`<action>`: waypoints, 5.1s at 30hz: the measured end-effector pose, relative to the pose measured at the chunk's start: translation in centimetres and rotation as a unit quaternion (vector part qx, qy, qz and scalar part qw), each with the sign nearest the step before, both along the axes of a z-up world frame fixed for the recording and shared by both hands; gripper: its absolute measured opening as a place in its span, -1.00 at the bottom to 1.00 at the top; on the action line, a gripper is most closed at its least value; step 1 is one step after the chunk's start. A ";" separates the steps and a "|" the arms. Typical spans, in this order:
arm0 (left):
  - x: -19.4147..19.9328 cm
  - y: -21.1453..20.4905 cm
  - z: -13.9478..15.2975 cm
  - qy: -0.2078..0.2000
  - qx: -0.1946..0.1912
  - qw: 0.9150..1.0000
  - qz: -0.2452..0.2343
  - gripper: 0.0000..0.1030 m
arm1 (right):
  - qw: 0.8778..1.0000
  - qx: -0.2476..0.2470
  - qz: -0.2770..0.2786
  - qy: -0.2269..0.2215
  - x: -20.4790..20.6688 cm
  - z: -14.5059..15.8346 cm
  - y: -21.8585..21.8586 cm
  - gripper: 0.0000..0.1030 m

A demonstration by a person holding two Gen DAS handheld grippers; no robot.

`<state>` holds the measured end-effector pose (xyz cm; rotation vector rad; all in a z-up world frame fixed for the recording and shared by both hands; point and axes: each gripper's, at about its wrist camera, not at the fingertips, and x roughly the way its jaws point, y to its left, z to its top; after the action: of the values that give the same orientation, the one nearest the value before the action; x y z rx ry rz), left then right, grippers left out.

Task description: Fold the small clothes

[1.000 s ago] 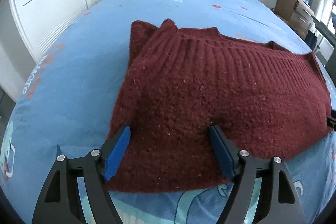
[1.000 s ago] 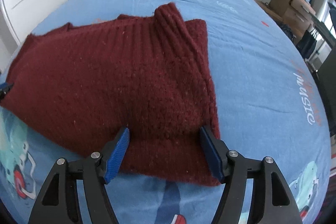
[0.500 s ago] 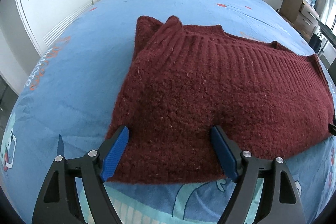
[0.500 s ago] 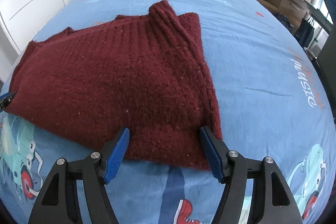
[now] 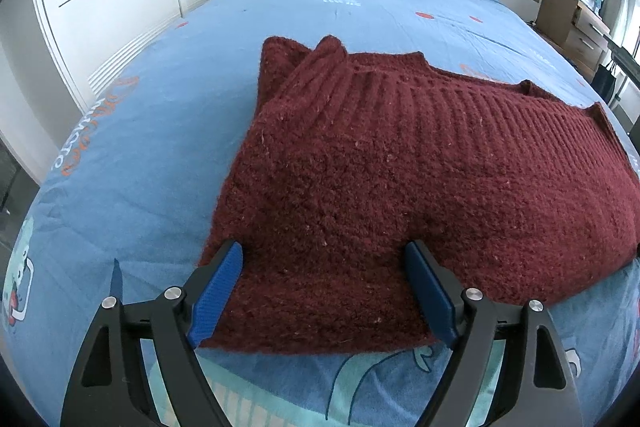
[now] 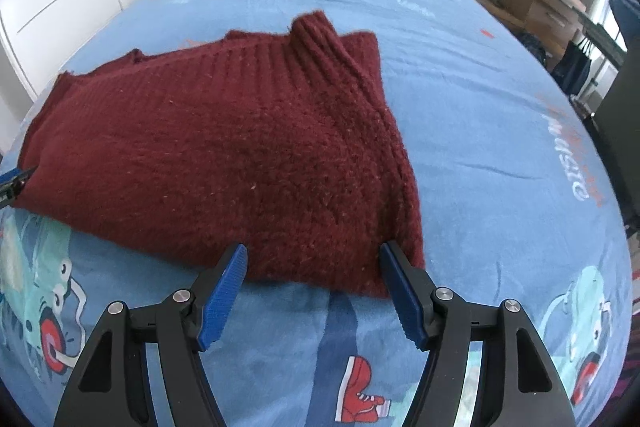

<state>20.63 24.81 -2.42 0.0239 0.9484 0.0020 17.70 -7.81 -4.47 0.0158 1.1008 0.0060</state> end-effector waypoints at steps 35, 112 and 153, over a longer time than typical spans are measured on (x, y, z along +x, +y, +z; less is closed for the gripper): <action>-1.4 0.4 2.0 -0.019 -0.022 1.000 0.004 0.57 | 0.992 0.100 -0.074 -0.033 -1.4 0.7 -0.3 0.45; -12.3 17.2 4.0 -0.003 -0.181 0.969 0.170 0.56 | 0.973 0.156 0.168 -0.041 12.5 4.7 35.4 -0.31; 0.3 5.6 7.5 -0.016 -0.127 0.992 0.019 0.56 | 0.940 0.339 0.025 0.016 10.1 1.2 15.9 0.47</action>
<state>20.89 30.45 5.08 -0.2296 0.9112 -0.0834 27.84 8.09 -3.23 0.6088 1.0862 0.4317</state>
